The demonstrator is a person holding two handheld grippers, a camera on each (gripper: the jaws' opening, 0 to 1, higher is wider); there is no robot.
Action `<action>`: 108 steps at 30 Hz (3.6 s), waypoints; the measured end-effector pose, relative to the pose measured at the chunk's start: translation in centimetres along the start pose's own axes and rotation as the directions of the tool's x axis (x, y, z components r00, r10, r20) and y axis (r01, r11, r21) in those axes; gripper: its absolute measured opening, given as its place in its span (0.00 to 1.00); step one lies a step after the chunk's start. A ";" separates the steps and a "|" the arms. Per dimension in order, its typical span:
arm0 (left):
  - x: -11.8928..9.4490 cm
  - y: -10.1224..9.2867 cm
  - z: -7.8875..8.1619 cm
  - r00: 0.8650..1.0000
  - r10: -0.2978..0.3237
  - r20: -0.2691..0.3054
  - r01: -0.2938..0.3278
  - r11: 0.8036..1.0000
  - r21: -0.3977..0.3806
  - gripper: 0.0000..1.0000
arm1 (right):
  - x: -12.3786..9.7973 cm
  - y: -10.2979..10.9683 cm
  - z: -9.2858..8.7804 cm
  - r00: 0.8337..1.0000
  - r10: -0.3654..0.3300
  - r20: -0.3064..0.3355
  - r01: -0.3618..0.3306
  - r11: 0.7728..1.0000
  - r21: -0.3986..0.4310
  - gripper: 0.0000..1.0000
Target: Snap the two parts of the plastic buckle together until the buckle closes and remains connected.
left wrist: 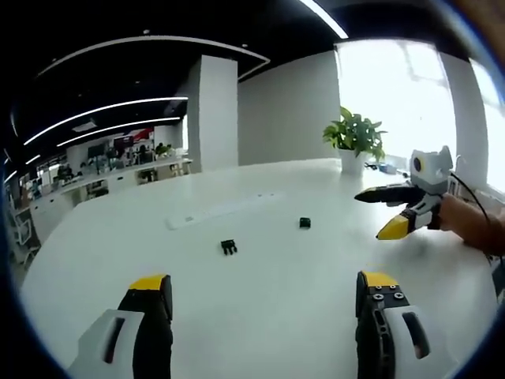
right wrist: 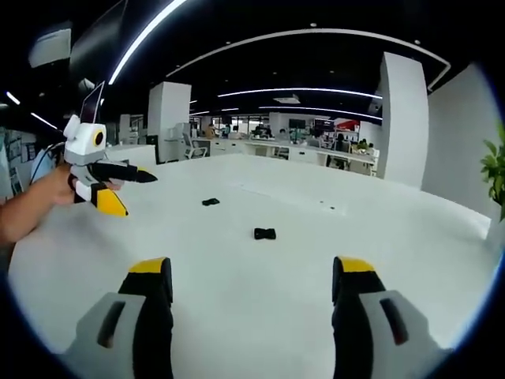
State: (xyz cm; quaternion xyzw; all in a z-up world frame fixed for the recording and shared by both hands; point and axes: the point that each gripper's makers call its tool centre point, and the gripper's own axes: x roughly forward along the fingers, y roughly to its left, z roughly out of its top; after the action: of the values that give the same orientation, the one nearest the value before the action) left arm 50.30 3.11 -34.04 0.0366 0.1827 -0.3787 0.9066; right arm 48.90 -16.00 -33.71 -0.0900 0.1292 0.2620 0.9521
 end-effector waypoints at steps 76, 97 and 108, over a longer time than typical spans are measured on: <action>4.1 3.0 -0.4 0.998 0.054 -0.010 -0.054 0.999 0.000 0.86 | 3.5 0.4 0.0 1.000 -0.001 -0.027 0.000 0.999 -0.037 0.69; 5.0 3.1 -0.8 0.999 0.042 -0.018 -0.043 0.998 -0.037 0.84 | 3.1 -1.0 0.6 1.000 -0.024 -0.002 0.024 0.999 0.024 0.66; 5.1 3.1 -0.4 0.999 0.042 -0.028 -0.043 0.998 -0.048 0.86 | 3.0 -0.9 0.6 1.000 -0.025 -0.005 0.025 0.998 0.062 0.65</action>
State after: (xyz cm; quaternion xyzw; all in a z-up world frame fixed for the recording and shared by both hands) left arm 55.64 1.94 -36.47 0.0235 0.2032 -0.3542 0.9125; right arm 52.00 -15.18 -33.89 -0.0628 0.1380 0.2457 0.9574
